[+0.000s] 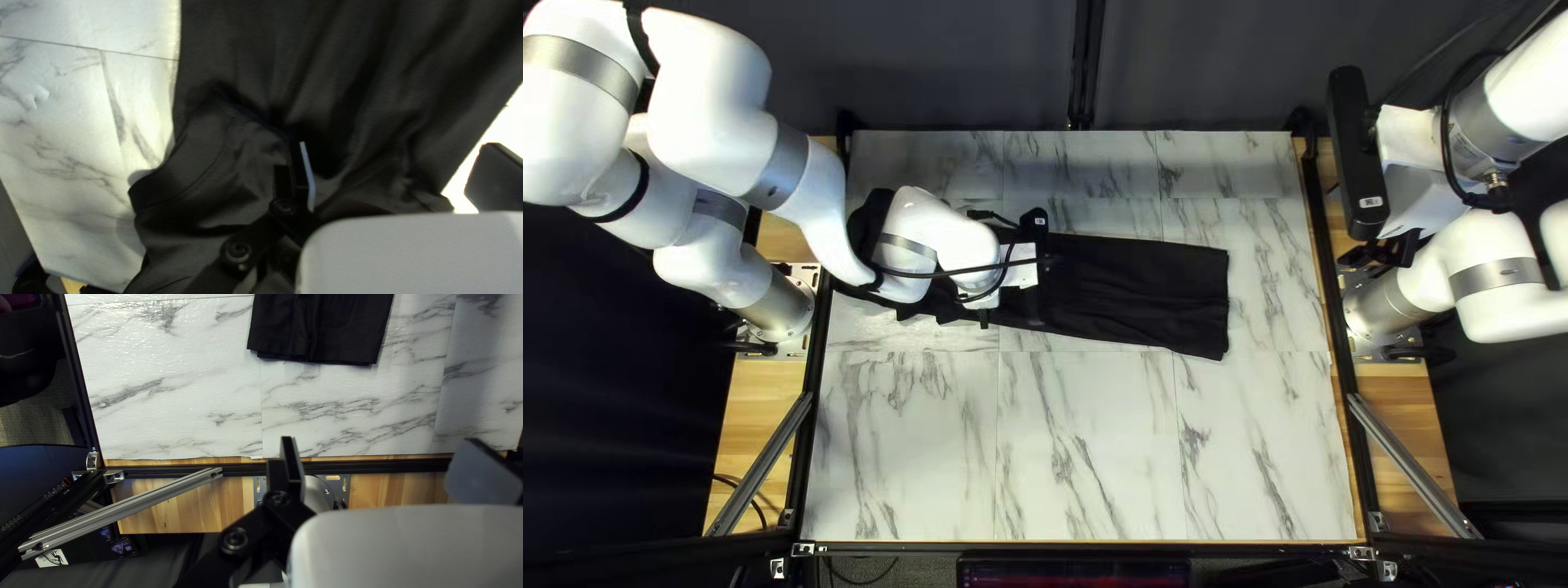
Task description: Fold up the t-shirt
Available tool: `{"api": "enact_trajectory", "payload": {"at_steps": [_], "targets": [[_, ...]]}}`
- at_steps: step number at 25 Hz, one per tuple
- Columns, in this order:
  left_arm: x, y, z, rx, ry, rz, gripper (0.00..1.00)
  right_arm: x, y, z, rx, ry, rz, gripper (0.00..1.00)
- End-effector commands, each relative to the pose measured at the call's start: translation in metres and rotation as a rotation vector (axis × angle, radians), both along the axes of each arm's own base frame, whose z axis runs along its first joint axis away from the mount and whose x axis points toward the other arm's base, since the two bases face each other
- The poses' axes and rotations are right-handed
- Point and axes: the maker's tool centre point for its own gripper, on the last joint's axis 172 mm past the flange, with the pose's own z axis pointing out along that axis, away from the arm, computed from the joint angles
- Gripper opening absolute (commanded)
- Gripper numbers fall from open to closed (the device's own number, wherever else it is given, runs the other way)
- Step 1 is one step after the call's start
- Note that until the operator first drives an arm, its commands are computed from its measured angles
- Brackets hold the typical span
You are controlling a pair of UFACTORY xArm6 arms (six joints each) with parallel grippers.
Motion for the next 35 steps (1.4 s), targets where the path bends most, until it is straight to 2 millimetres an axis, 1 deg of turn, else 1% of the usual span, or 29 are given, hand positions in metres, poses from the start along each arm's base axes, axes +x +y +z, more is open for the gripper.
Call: {"api": "enact_trajectory", "payload": {"at_steps": [1, 2, 6, 7, 10, 12, 16, 20, 21, 23, 24, 26, 27, 29, 30, 31, 32, 35], "targets": [[-0.002, 0.017, -0.002, 0.037, 0.036, 0.011, 1.0, 0.0, 0.0, 0.0, 0.0, 0.0, 0.0, 1.0], [-0.003, 0.025, 0.0, 0.051, 0.051, 0.014, 1.0, 0.0, 0.0, 0.0, 0.0, 0.0, 0.0, 1.0], [-0.01, 0.048, 0.009, 0.08, 0.082, 0.019, 1.0, 0.0, 0.0, 0.0, 0.0, 0.0, 0.0, 1.0], [-0.013, 0.057, 0.014, 0.091, 0.092, 0.02, 1.0, 0.0, 0.0, 0.0, 0.0, 0.0, 0.0, 1.0], [-0.018, 0.07, 0.023, 0.103, 0.102, 0.021, 1.0, 0.0, 0.0, 0.0, 0.0, 0.0, 0.0, 1.0], [-0.021, 0.073, 0.03, 0.101, 0.097, 0.017, 1.0, 0.0, 0.0, 0.0, 0.0, 0.0, 0.0, 1.0], [-0.023, 0.057, 0.034, 0.1, 0.088, 0.005, 1.0, 0.0, 0.0, 0.0, 0.0, 0.0, 0.0, 1.0], [-0.032, 0.025, 0.042, 0.111, 0.078, -0.011, 1.0, 0.0, 0.0, 0.0, 0.0, 0.0, 0.0, 1.0], [-0.033, 0.022, 0.042, 0.114, 0.076, -0.012, 1.0, 0.0, 0.0, 0.0, 0.0, 0.0, 0.0, 1.0], [-0.049, 0.007, 0.044, 0.12, 0.071, -0.011, 1.0, 0.0, 0.0, 0.0, 0.0, 0.0, 0.0, 1.0], [-0.057, 0.003, 0.045, 0.123, 0.07, -0.007, 1.0, 0.0, 0.0, 0.0, 0.0, 0.0, 0.0, 1.0], [-0.068, 0.001, 0.046, 0.127, 0.07, 0.001, 1.0, 0.0, 0.0, 0.0, 0.0, 0.0, 0.0, 1.0], [-0.079, 0.002, 0.048, 0.128, 0.073, 0.011, 1.0, 0.0, 0.0, 0.0, 0.0, 0.0, 0.0, 1.0], [-0.091, 0.007, 0.052, 0.129, 0.078, 0.024, 1.0, 0.0, 0.0, 0.0, 0.0, 0.0, 0.0, 1.0], [-0.096, 0.013, 0.054, 0.127, 0.078, 0.027, 1.0, 0.0, 0.0, 0.0, 0.0, 0.0, 0.0, 1.0], [-0.097, 0.015, 0.055, 0.126, 0.077, 0.028, 1.0, 0.0, 0.0, 0.0, 0.0, 0.0, 0.0, 1.0], [-0.096, 0.021, 0.056, 0.118, 0.068, 0.024, 1.0, 0.0, 0.0, 0.0, 0.0, 0.0, 0.0, 1.0], [-0.087, 0.029, 0.051, 0.102, 0.048, 0.013, 1.0, 0.0, 0.0, 0.0, 0.0, 0.0, 0.0, 1.0]]}}
